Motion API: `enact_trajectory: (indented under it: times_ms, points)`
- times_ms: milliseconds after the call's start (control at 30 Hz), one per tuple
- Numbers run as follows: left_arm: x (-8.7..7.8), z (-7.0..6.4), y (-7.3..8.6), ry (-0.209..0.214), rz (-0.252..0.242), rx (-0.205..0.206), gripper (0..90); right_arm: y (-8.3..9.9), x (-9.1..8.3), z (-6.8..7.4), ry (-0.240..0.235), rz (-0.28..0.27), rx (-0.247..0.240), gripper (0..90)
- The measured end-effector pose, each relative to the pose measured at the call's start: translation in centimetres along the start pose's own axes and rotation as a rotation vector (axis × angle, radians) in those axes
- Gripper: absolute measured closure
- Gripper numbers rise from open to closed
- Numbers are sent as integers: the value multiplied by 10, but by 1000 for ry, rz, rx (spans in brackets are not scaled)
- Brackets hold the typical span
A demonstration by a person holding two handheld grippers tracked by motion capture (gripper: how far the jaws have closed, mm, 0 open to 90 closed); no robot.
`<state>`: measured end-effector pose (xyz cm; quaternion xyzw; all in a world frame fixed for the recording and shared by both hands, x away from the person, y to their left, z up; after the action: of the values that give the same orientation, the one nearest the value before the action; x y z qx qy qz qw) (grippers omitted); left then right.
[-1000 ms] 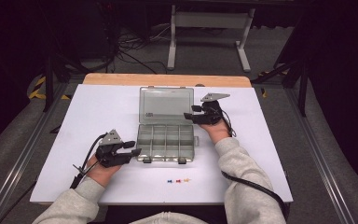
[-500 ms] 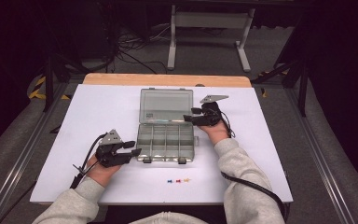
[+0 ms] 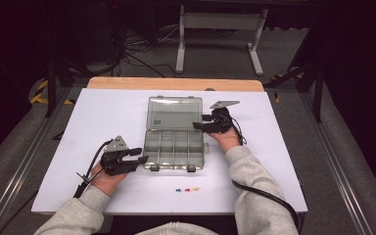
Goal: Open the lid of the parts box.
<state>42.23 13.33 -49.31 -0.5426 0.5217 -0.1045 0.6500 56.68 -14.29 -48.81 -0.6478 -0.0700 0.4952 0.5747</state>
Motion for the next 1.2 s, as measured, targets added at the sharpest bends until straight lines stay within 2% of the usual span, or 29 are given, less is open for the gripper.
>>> enact_trajectory:
  times_ms: [500, 733, 1033, 1200]
  points:
    - [0, 1, 0, -6, 1, -1, 535, 4, 3, -2, -4, 5, 26, 304]
    - [0, 1, 0, -13, 0, -2, 511, 2, 1, -1, 7, -1, 14, 286]
    - [-4, 3, -3, 10, -19, -17, 375, -4, -17, 9, 6, -50, -24, 269]
    - [-8, 0, -7, 21, -47, -4, 345, -11, -36, 22, 0, -100, -71, 253]
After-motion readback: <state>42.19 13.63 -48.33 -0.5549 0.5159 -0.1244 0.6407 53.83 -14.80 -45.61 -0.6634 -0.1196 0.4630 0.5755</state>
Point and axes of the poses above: each handheld gripper's, and its own axes: x roughly forward along the jaws, y roughly out of its underside, z roughly to its left, the point moved 7 cm from there along x, roughly forward along the jaws, and after that the axes turned 1 degree about y, right-handed, at the moved point
